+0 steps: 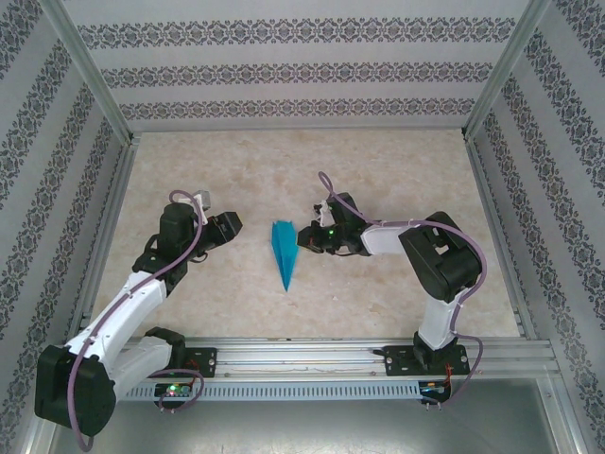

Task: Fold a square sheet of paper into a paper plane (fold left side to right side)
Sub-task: Place the paper plane at the center of the table.

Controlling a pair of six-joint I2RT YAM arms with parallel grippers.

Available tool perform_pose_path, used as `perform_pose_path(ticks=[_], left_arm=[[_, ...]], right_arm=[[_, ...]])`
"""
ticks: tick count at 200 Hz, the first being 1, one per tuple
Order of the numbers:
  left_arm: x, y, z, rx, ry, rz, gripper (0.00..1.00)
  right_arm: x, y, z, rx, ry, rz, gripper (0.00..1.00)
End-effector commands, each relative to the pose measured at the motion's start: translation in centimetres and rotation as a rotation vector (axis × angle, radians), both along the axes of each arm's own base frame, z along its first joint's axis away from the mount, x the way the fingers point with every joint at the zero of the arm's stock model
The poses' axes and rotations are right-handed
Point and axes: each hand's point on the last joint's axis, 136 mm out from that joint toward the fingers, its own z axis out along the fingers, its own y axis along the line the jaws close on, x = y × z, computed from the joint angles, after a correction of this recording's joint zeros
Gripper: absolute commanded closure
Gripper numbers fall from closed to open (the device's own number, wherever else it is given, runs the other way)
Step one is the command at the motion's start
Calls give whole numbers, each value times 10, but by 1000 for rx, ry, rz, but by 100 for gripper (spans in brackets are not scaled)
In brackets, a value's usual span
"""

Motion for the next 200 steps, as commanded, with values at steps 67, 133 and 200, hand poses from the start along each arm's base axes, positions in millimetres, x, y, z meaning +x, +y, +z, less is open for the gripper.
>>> perform_pose_path(ticks=[67, 133, 200], left_arm=[[-1, 3, 8, 11, -19, -12, 51], [-4, 13, 17, 69, -62, -1, 46], [-15, 17, 25, 127, -154, -40, 42]], right_arm=[[2, -14, 15, -40, -58, -18, 67], [-17, -45, 34, -353, -99, 9, 47], [-57, -36, 46, -520, 2, 34, 39]])
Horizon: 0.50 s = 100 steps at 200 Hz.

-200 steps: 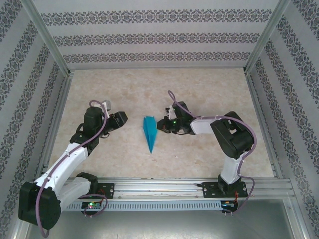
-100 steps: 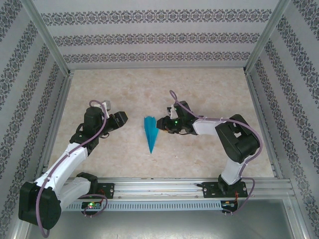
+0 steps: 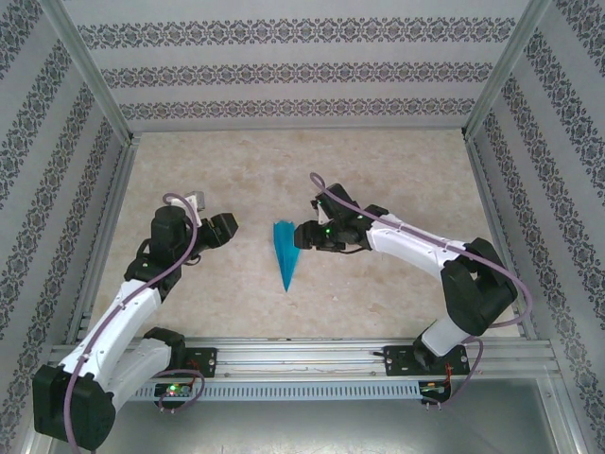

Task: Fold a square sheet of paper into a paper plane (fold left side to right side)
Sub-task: Place the paper plane at the center of the table, then move the paper plane to the center of the table.

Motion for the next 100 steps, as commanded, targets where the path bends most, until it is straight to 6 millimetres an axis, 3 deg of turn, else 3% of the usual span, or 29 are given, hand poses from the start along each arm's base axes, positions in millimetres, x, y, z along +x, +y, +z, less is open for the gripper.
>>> perform_pose_path(ticks=[1, 35, 68, 100], left_arm=[[-5, 5, 7, 49, -60, -24, 42], [-18, 6, 3, 82, -107, -58, 31], [-32, 10, 1, 103, -141, -59, 4], [-41, 20, -3, 154, -138, -29, 0]], right_arm=[[-21, -12, -15, -127, 104, -37, 39], [-26, 15, -18, -130, 129, -27, 37], [-26, 34, -26, -146, 149, -18, 39], [-24, 43, -34, -170, 157, -11, 41]])
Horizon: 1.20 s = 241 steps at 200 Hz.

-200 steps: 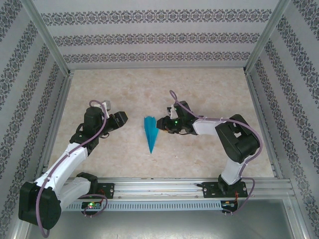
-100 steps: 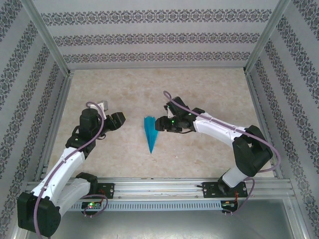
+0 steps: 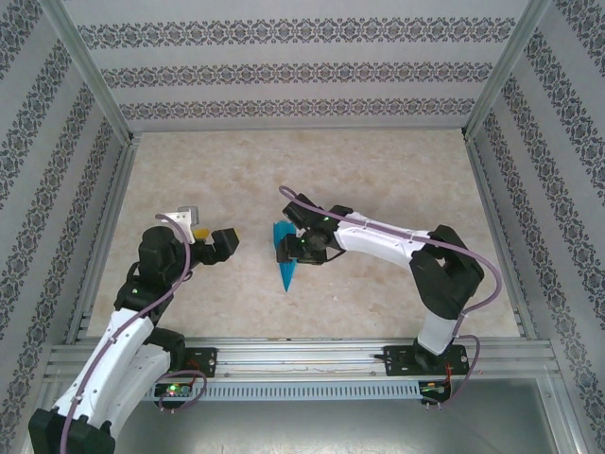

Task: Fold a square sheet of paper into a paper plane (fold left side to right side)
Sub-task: Move the paper plane to the center of the table.

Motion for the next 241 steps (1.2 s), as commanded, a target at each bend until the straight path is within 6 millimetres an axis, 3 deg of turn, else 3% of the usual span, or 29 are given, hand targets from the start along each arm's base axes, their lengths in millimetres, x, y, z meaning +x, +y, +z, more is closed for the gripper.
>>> perform_pose_path(ticks=[1, 168, 241], left_arm=[[-6, 10, -9, 64, 6, 20, 0], [-8, 12, -10, 98, 18, 19, 0], [-9, 12, -10, 99, 17, 13, 0]], right_arm=[[3, 3, -4, -39, 5, -22, 41], [12, 16, -31, -82, 46, -7, 53], [16, 17, -39, -99, 50, -7, 69]])
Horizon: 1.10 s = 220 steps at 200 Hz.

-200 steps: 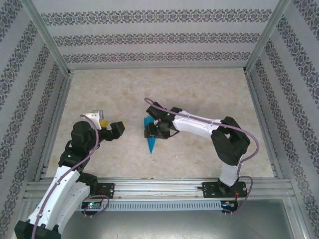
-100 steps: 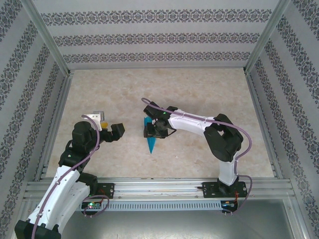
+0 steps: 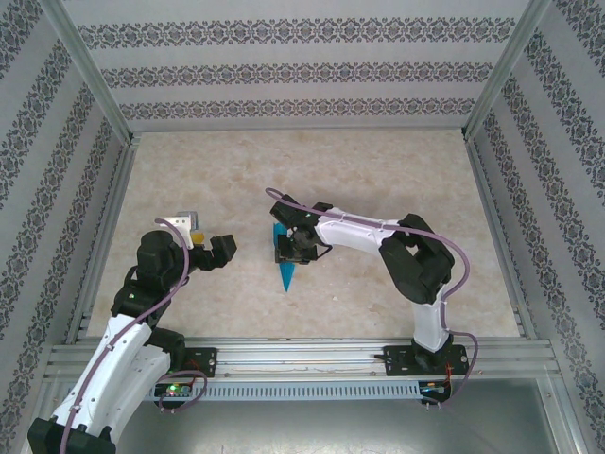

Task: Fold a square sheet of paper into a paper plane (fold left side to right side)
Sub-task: Move the paper plane to the center of the table.

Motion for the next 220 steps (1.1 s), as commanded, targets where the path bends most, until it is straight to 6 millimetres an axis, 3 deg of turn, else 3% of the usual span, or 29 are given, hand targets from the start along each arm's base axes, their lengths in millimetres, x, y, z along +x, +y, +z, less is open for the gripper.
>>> perform_pose_path(ticks=[1, 75, 179, 197, 220], left_arm=[[0, 5, 0, 27, -2, 9, 0], [-1, 4, -3, 24, 7, 6, 0], [-2, 4, -5, 22, 15, 8, 0], [-2, 4, -4, 23, 15, 8, 0], [-2, 5, 2, 28, 4, 8, 0]], right_arm=[[1, 3, -3, -26, -4, 6, 69], [5, 2, -11, -53, -4, 1, 79], [6, -7, -24, -134, -7, -5, 83], [8, -8, -20, -136, -20, -12, 88], [16, -12, 1, -135, -70, -20, 97]])
